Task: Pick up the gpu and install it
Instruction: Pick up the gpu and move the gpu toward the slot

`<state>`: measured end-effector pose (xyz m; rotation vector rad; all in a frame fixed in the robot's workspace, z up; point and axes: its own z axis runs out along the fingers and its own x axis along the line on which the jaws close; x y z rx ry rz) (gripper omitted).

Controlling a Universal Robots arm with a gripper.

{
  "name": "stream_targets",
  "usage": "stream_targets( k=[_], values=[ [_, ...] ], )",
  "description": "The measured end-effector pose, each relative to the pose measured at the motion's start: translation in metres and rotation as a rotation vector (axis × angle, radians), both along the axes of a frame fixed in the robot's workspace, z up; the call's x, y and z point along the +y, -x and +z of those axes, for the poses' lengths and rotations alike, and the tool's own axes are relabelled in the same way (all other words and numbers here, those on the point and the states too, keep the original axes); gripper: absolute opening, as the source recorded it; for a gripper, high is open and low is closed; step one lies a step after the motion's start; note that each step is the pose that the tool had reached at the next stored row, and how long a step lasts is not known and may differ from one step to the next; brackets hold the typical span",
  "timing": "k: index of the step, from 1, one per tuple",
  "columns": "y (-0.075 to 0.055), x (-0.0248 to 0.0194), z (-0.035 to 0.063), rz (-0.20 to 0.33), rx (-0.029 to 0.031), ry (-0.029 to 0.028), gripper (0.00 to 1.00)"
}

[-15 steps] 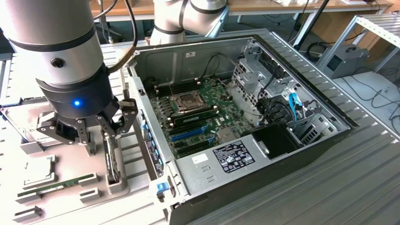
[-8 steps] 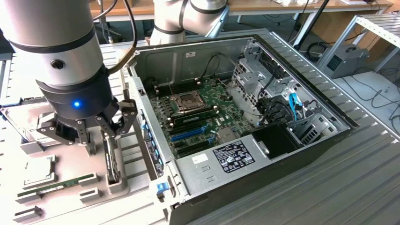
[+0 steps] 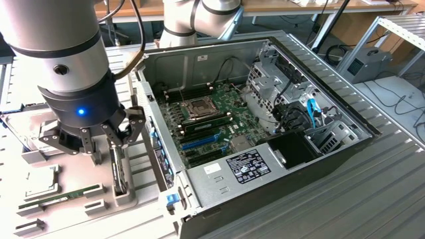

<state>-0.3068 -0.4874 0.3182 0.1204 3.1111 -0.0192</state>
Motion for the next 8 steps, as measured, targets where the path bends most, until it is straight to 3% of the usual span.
stream_targets(
  k=[8],
  values=[
    [0.0007,0.0000,-0.0015,0.000,0.0000,0.0000,0.42]
  ],
)
